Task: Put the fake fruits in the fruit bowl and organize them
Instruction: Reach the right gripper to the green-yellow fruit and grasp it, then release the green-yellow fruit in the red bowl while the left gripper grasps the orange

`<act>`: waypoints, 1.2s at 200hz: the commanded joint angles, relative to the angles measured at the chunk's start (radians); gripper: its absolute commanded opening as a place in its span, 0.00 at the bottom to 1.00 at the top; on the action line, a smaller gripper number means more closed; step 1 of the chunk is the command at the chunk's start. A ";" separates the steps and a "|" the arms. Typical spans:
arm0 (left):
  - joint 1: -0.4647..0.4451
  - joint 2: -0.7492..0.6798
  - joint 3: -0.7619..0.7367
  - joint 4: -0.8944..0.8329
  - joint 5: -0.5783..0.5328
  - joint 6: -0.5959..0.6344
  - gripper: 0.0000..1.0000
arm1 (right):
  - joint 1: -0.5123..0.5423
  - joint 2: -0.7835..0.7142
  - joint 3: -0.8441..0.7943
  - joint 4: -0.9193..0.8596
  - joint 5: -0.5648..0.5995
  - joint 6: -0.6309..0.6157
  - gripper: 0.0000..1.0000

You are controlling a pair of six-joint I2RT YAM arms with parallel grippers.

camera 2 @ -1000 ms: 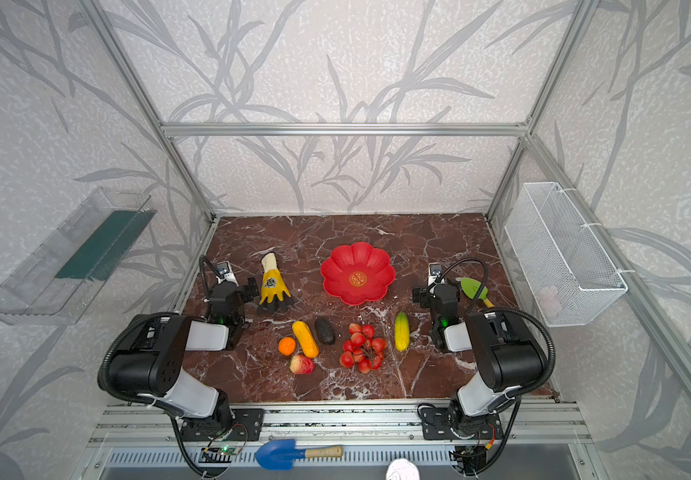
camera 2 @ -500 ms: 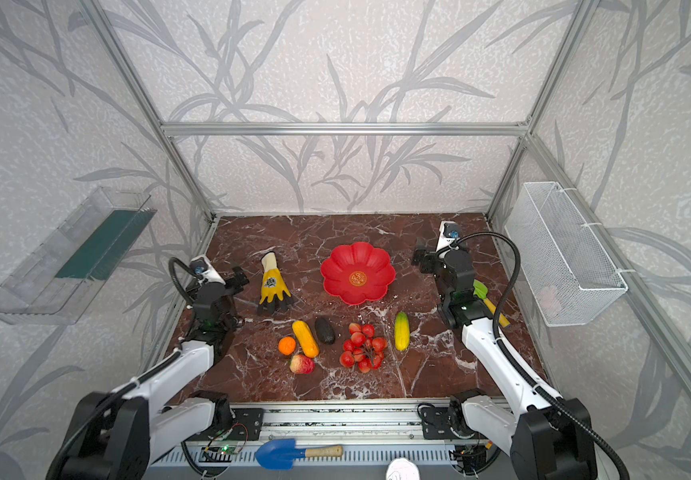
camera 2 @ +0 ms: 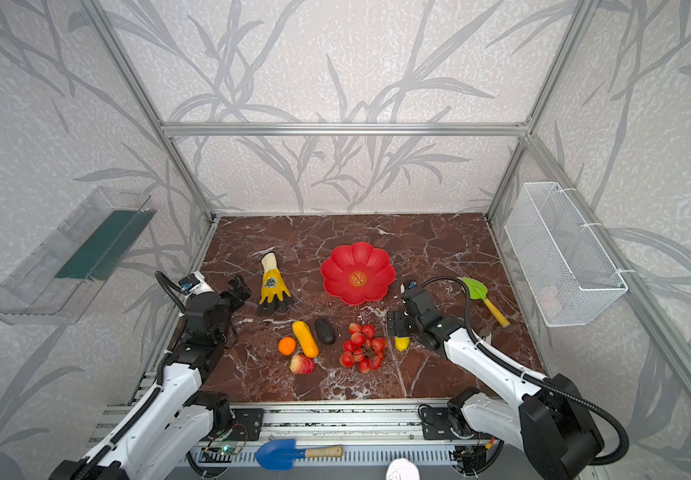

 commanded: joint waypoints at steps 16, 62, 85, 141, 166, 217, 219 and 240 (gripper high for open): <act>0.002 -0.018 -0.003 -0.105 0.031 -0.093 0.96 | 0.023 0.125 0.003 0.025 0.072 0.058 0.79; 0.002 -0.034 -0.002 -0.166 0.071 -0.112 0.94 | 0.024 0.168 0.065 0.048 0.042 0.001 0.38; 0.001 -0.039 0.019 -0.235 0.144 -0.076 0.92 | 0.024 0.097 0.129 0.074 0.091 -0.080 0.33; -0.026 -0.041 0.002 -0.316 0.392 -0.155 0.80 | 0.022 0.455 0.516 0.137 -0.012 -0.230 0.34; -0.094 -0.042 0.025 -0.390 0.398 -0.165 0.78 | 0.021 0.696 0.722 0.083 -0.069 -0.256 0.35; -0.219 -0.075 0.014 -0.495 0.387 -0.195 0.76 | 0.016 0.976 0.935 0.041 -0.094 -0.265 0.36; -0.224 -0.076 0.011 -0.496 0.387 -0.198 0.76 | 0.016 0.981 0.937 0.041 -0.094 -0.265 0.36; -0.272 -0.087 -0.019 -0.492 0.371 -0.211 0.75 | 0.013 1.000 0.950 0.034 -0.104 -0.256 0.47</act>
